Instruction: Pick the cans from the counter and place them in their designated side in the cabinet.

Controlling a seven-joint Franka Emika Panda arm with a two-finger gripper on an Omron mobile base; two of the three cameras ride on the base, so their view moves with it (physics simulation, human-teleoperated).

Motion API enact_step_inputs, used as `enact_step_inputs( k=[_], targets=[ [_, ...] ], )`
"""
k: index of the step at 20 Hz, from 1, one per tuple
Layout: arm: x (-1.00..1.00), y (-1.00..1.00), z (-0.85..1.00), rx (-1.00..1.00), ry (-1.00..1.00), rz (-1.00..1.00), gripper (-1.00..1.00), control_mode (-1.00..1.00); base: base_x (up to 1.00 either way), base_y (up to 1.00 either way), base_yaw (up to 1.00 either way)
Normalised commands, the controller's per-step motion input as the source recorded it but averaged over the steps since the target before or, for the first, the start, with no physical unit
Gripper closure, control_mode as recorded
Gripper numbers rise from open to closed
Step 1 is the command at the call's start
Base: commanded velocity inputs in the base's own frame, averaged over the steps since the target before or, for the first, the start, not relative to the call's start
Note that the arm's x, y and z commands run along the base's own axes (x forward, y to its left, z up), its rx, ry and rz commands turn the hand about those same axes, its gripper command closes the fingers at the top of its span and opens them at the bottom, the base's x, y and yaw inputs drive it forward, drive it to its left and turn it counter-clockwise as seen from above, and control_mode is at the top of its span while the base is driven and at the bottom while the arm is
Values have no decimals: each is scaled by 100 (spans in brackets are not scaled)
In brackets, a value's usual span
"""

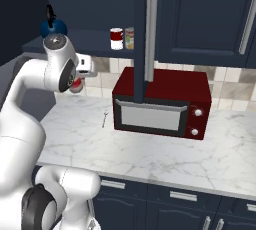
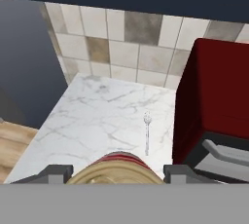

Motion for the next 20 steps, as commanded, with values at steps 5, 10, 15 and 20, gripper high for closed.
enact_step_inputs(
  k=[5,10,15,20],
  targets=[
    [0,-10,20,0,-1,0,100,-100,0,0,0],
    [0,-9,20,0,-4,0,100,-100,0,0,0],
    [0,-7,19,0,-7,0,100,-100,0,0,0],
    [0,-7,22,0,-6,0,100,-100,0,0,0]
  ],
)
